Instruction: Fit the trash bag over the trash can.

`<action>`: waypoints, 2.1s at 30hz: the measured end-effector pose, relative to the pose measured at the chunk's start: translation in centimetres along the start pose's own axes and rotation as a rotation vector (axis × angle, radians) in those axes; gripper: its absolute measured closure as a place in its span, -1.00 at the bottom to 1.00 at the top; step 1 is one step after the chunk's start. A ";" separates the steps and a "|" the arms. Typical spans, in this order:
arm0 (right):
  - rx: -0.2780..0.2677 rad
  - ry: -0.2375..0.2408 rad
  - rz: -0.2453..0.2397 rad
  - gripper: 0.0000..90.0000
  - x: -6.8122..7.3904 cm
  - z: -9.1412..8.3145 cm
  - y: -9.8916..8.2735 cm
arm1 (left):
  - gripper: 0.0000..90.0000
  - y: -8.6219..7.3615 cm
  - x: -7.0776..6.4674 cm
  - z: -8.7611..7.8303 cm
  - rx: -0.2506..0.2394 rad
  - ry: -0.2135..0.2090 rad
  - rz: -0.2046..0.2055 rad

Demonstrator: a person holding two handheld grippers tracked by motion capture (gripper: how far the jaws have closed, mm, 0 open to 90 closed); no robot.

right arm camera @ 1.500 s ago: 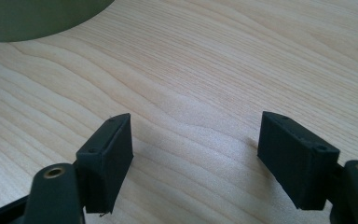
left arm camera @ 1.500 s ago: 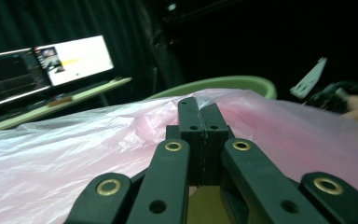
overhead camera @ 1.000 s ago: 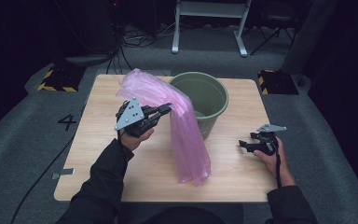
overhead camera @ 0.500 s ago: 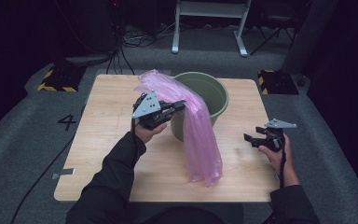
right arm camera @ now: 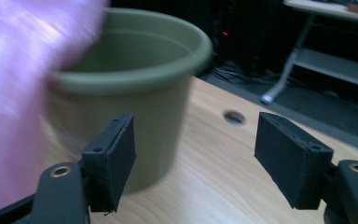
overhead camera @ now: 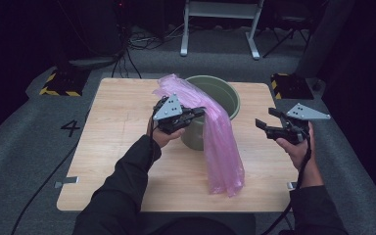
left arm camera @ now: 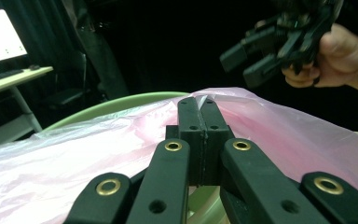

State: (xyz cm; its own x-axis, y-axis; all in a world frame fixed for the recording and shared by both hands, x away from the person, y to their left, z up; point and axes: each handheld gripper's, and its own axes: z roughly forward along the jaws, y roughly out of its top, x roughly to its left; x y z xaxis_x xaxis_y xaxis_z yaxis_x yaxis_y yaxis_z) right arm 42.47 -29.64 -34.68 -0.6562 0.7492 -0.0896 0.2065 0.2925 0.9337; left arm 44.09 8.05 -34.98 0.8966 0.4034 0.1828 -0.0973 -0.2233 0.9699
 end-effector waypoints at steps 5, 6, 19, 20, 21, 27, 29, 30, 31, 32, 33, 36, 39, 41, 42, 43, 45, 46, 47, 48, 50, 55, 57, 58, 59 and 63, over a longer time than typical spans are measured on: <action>-0.042 0.114 -0.026 -0.35 2.3 0.6 3.1 | 1.00 -0.2 0.1 0.3 0.023 0.021 0.008; -0.042 0.114 -0.026 -0.35 2.3 0.6 3.1 | 1.00 -0.2 0.1 0.3 0.028 0.025 0.011; -0.040 0.292 -0.101 -0.46 7.2 2.1 4.0 | 1.00 -0.6 -0.5 0.9 0.076 0.033 0.038; -0.029 0.300 -0.115 -0.50 7.8 2.5 3.9 | 1.00 -0.6 -0.6 1.0 0.077 0.035 0.039; -0.029 0.300 -0.115 -0.50 7.8 2.5 3.9 | 1.00 -0.6 -0.6 1.1 0.079 0.032 0.040; 0.021 0.236 -0.137 -0.26 8.7 3.8 3.6 | 1.00 -0.3 -1.2 1.4 0.071 0.018 0.052; 0.018 0.205 -0.162 0.16 8.6 3.8 3.3 | 0.99 -0.2 -1.2 1.3 0.073 0.014 0.051; 0.014 0.197 -0.174 0.29 8.5 3.7 3.3 | 0.99 -0.2 -1.2 1.3 0.070 0.018 0.052; 0.010 0.190 -0.179 0.40 8.4 3.6 3.2 | 0.98 -0.2 -1.3 1.3 0.071 0.018 0.052; 0.004 0.187 -0.179 0.50 8.2 3.6 3.1 | 0.97 -0.2 -1.3 1.2 0.074 0.017 0.050; 0.004 0.187 -0.179 0.50 8.2 3.6 3.1 | 0.96 -0.2 -1.3 1.2 0.074 0.017 0.050; -0.005 0.174 -0.184 0.76 7.8 3.4 2.8 | 0.89 -0.1 -1.3 1.2 0.070 0.015 0.050; -0.006 0.173 -0.199 0.87 7.9 3.4 2.7 | 0.73 0.0 -1.6 1.0 0.067 0.027 0.045; -0.006 0.172 -0.195 0.91 7.9 3.4 2.6 | 0.58 0.1 -1.6 0.7 0.069 0.036 0.042; -0.006 0.172 -0.195 0.91 7.9 3.4 2.6 | 0.47 0.1 -1.6 0.7 0.069 0.036 0.042; -0.007 0.171 -0.198 0.92 7.9 3.4 2.6 | 0.47 0.2 -1.6 0.4 0.075 0.062 0.038; -0.007 0.176 -0.199 0.97 7.9 3.3 2.4 | 0.22 0.2 -1.6 -0.1 0.084 0.072 0.030; -0.006 0.175 -0.200 0.98 7.9 3.3 2.4 | 0.05 0.2 -1.5 -0.5 0.089 0.103 0.023; -0.008 0.182 -0.198 1.00 7.9 3.3 2.3 | -0.16 0.2 -1.4 -1.2 0.093 0.140 0.012; -0.008 0.180 -0.198 1.00 7.9 3.3 2.3 | -0.21 0.3 -1.2 -1.9 0.085 0.166 0.002; -0.006 0.177 -0.198 1.00 7.9 3.3 2.2 | -0.28 0.2 -0.9 -2.5 0.080 0.183 -0.001; -0.012 0.158 -0.181 1.00 7.5 2.8 1.9 | -0.32 0.4 0.1 -5.4 0.120 0.336 0.028; -0.016 0.154 -0.176 1.00 7.3 2.7 1.8 | -0.32 0.3 0.8 -6.4 0.123 0.362 0.021; -0.019 0.149 -0.171 1.00 7.2 2.6 1.7 | -0.32 0.2 1.2 -6.7 0.131 0.372 0.018; -0.022 0.144 -0.168 1.00 7.1 2.4 1.6 | -0.32 0.1 1.8 -7.0 0.138 0.390 0.007; -0.033 0.131 -0.142 1.00 6.2 1.6 1.0 | -0.24 0.1 3.6 -6.9 0.160 0.410 -0.025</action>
State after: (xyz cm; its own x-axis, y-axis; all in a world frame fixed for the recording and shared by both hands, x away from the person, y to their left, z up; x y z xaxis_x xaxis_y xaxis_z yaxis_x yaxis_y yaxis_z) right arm 39.77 -23.79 -34.83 -0.7664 0.6174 -0.1773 0.0828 0.3687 0.9259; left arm 44.30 15.62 -33.14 0.6494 0.7218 0.2393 0.0197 -0.3306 0.9436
